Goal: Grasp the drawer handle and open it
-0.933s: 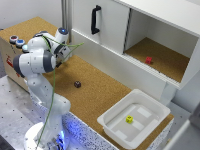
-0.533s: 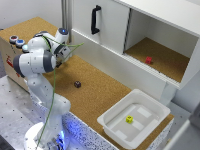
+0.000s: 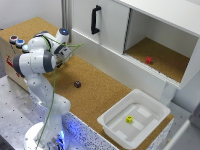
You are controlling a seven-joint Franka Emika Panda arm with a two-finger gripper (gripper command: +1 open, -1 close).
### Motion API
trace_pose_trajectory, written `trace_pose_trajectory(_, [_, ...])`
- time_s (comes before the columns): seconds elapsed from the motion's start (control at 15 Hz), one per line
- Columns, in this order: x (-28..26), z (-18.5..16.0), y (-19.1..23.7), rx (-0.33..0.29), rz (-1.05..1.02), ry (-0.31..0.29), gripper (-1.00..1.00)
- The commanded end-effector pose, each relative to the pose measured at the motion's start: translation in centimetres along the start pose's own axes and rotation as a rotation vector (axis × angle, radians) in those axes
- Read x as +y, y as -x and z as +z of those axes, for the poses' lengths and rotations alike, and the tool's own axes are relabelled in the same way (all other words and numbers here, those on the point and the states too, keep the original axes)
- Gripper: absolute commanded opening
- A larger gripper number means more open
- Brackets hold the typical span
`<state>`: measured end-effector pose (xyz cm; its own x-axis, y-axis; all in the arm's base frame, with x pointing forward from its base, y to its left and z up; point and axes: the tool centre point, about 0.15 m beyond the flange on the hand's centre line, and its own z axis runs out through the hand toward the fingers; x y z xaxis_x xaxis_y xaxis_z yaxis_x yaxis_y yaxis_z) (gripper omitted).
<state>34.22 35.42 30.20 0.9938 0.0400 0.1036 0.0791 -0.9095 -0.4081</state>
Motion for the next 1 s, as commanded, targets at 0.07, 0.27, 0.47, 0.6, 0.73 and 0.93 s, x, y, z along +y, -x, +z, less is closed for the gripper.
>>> trace_pose_trajectory(0.07, [5.0, 0.9, 1.2, 0.044, -0.019, -0.138, -1.0])
trace_pose_trajectory(0.27, [6.0, 0.6, 1.3, 0.046, -0.011, -0.137, -1.0])
trace_pose_trajectory(0.47, [7.1, 0.3, 1.6, 0.048, -0.001, -0.135, -1.0])
trace_pose_trajectory(0.6, [7.8, 0.1, 1.8, 0.047, 0.003, -0.136, -1.0])
trace_pose_trajectory(0.73, [8.5, -0.1, 2.0, 0.049, 0.006, -0.133, -1.0])
trace_pose_trajectory(0.93, [9.4, -0.5, 2.1, 0.053, 0.014, -0.129, -1.0])
